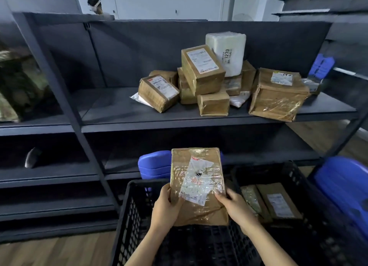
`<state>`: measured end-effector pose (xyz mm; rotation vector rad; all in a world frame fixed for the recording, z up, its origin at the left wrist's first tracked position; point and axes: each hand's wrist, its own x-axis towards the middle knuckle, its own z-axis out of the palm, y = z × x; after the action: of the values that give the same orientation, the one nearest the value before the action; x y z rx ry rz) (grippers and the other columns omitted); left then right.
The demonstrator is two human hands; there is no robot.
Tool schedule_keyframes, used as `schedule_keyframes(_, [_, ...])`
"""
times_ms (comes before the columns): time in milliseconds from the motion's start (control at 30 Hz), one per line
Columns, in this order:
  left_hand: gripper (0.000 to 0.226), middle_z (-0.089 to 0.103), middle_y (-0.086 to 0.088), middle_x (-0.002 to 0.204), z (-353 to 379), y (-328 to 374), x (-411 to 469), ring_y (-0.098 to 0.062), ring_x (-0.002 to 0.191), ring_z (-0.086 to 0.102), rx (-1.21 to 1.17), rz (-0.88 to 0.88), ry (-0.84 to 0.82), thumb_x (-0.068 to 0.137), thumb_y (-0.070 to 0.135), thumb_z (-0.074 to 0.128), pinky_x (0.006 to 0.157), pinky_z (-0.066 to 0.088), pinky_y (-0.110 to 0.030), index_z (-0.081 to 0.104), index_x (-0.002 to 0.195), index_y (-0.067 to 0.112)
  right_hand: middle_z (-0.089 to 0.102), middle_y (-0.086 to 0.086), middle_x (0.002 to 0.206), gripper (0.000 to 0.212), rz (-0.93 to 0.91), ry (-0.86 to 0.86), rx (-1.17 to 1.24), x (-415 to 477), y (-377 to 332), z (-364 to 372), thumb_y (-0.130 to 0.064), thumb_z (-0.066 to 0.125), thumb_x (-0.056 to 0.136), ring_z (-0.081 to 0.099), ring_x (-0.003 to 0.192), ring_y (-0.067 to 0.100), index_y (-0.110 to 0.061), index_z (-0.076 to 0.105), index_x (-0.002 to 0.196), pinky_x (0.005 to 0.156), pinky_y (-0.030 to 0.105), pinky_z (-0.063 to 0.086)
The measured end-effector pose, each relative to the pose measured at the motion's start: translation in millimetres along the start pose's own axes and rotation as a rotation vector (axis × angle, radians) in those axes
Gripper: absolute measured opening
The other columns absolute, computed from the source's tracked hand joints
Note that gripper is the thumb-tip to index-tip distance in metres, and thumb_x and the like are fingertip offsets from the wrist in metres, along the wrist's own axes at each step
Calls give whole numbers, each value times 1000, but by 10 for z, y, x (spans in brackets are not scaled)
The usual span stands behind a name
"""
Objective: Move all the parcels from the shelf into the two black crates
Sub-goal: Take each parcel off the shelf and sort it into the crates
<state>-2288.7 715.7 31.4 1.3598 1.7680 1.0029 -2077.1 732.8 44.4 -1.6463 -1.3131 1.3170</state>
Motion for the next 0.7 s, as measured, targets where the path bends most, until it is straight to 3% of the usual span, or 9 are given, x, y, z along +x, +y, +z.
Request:
schedule_keyframes(67, [49,57,22,95,104,-146,49,0,86,54,31,-39,-26,83,33,71,61,38,-9,51,126,22,57,-14,122,54,34,30,-26,64,134,36,-48,59,89,58,102,-1,-24,49,137,75,11,40])
schedule_keyframes(167, [51,60,13,100,282,-339,101,-10,98,60,45,-109,-81,81,33,73,74,45,-22,51,124,16,58,-9,126,56,76,43,-61,139,315,44,-44,60,90,55,91,-4,-17,48,139,67,6,42])
schedule_keyframes(233, [48,63,8,105,396,-441,130,-15,105,61,49,-162,-124,81,31,73,82,48,-27,51,120,15,61,-9,125,54,111,30,-66,197,447,41,-45,59,91,58,101,4,-20,50,138,78,18,48])
schedule_keyframes(300, [48,61,6,107,498,-513,167,-15,103,59,52,-194,-162,82,30,72,80,47,-26,50,121,14,59,-6,130,55,149,36,-82,254,568,50,-45,58,91,57,116,13,-20,47,140,85,26,47])
schedule_keyframes(433, [46,56,8,99,665,-608,249,-9,86,54,85,-220,-215,85,32,69,60,39,-17,48,121,14,49,-1,143,63,198,48,-107,365,789,77,-45,56,92,47,130,20,-16,40,145,104,35,43])
schedule_keyframes(600, [45,56,6,101,829,-756,347,-13,89,54,132,-222,-278,87,31,67,73,43,-24,48,123,12,41,3,150,64,253,67,-63,452,1050,131,-39,56,94,41,136,22,-12,35,147,110,38,37])
schedule_keyframes(700, [52,58,6,104,913,-832,409,-12,91,54,132,-215,-319,84,30,70,73,44,-20,46,126,13,36,3,152,64,304,102,-36,509,1161,165,-35,54,96,37,138,24,-12,29,149,110,36,35])
